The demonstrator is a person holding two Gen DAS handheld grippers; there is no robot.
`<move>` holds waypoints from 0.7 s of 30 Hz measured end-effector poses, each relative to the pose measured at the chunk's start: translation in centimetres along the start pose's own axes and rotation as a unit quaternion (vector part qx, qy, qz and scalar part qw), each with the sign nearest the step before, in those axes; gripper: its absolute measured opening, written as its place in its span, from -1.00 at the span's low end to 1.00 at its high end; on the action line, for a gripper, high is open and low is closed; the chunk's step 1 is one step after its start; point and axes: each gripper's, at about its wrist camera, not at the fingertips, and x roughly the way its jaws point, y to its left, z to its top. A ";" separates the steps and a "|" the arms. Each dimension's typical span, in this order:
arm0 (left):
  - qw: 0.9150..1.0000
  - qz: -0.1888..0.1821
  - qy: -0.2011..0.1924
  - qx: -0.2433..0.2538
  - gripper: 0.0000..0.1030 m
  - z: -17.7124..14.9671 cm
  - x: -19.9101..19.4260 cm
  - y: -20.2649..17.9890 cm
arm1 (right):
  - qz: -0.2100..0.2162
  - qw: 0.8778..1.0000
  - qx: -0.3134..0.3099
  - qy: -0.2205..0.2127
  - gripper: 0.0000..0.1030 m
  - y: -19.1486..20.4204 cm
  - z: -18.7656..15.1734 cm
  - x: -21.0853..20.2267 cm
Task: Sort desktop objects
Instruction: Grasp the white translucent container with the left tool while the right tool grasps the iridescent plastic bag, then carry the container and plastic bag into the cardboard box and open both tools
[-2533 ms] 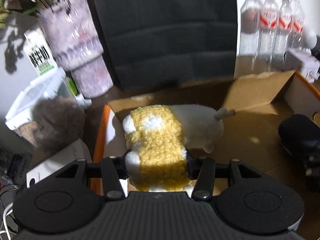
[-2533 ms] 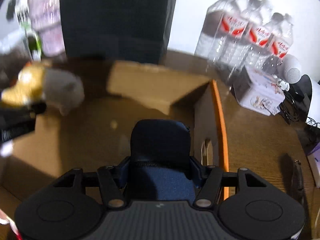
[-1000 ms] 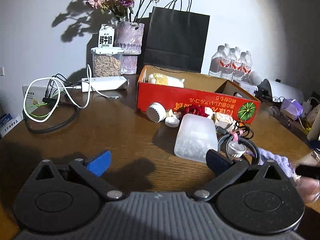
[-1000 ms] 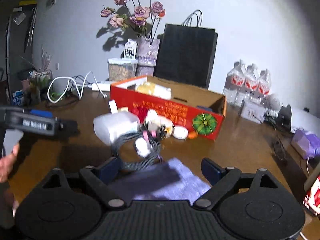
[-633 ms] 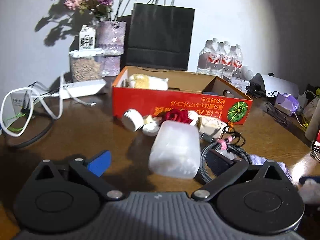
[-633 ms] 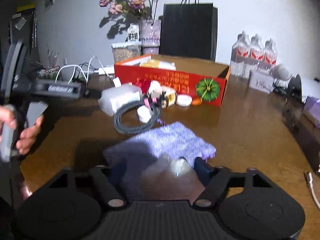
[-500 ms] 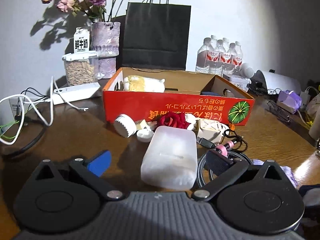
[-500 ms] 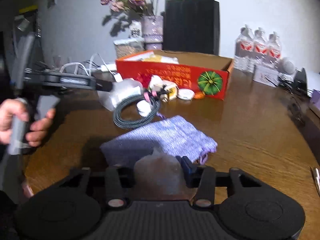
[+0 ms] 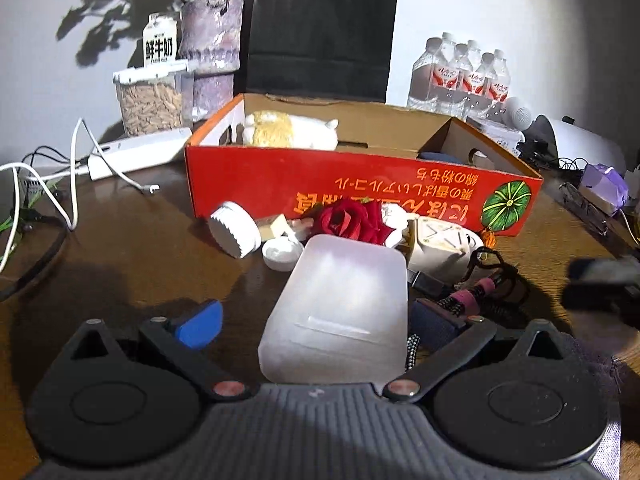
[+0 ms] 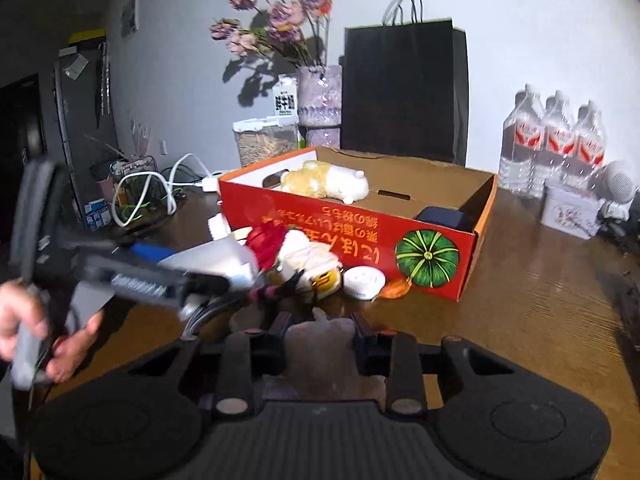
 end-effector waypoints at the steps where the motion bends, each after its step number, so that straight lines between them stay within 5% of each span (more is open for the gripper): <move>1: 1.000 -0.002 0.004 -0.001 0.97 0.0 0.1 0.1 | 0.004 1.000 0.006 0.003 -0.42 -0.4 0.2 0.7; 6: 1.000 -0.020 0.005 0.007 0.33 -0.4 0.1 0.0 | 0.002 0.999 0.037 0.019 -0.42 -1.4 -0.1 3.2; 9: 1.000 -0.007 0.007 0.016 0.32 -0.5 -0.1 -0.5 | -0.002 0.999 0.034 0.013 -0.39 -1.4 -0.3 3.0; 11: 1.000 -0.006 0.010 0.016 0.32 -0.6 -0.4 -0.5 | -0.008 0.999 0.040 0.017 -0.12 -1.5 -0.5 3.3; 18: 1.000 0.010 0.006 0.020 0.33 -1.8 -3.9 0.2 | -0.010 0.999 0.018 0.029 0.27 -1.2 -0.8 3.2; 21: 0.999 0.013 0.012 0.030 0.34 -2.3 -4.1 0.4 | -0.011 0.999 -0.004 0.030 0.61 -0.7 -1.1 2.8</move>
